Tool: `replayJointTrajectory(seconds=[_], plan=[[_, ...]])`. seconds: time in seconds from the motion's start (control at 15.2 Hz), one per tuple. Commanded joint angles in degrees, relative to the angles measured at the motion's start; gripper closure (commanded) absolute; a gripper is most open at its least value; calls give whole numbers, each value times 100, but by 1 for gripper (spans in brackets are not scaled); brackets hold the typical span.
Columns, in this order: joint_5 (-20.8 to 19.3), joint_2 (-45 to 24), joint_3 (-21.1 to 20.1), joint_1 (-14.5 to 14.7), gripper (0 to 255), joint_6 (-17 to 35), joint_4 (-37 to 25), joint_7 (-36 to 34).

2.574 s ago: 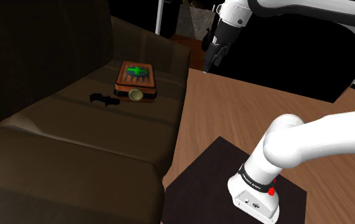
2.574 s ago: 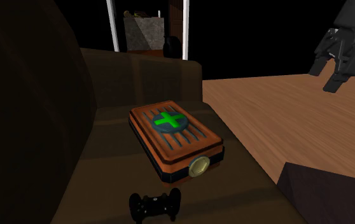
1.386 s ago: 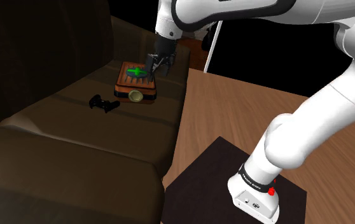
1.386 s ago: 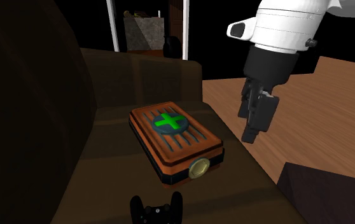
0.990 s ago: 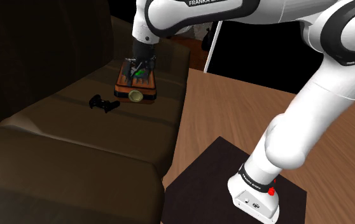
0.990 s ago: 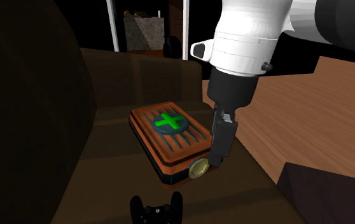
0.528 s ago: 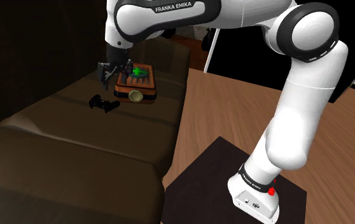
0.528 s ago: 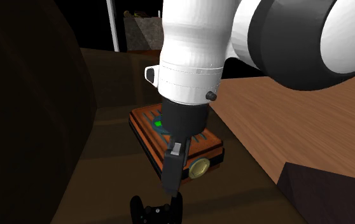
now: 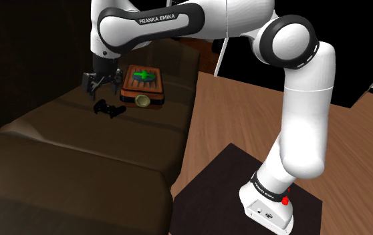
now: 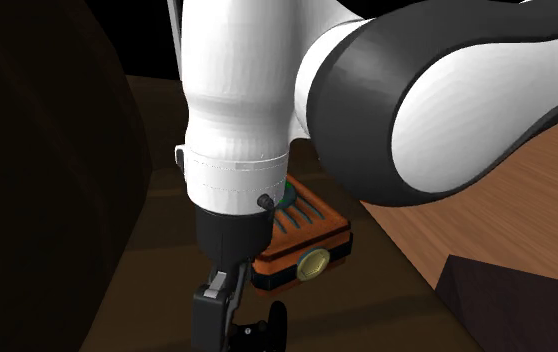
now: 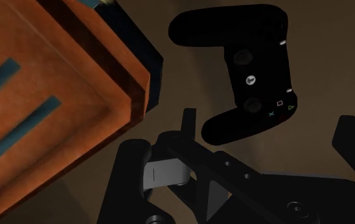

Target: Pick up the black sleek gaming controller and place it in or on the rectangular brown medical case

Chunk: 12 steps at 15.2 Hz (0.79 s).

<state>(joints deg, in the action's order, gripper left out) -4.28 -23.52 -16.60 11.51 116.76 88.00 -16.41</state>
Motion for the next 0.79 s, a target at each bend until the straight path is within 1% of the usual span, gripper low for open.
replayJointTrajectory(seconds=[0.0,0.2,0.73], plan=[[-22,-80,7,15,0,108,28,-14],[-57,-191,22,32,0,327,139,-35],[-58,-191,21,31,0,327,139,-35]])
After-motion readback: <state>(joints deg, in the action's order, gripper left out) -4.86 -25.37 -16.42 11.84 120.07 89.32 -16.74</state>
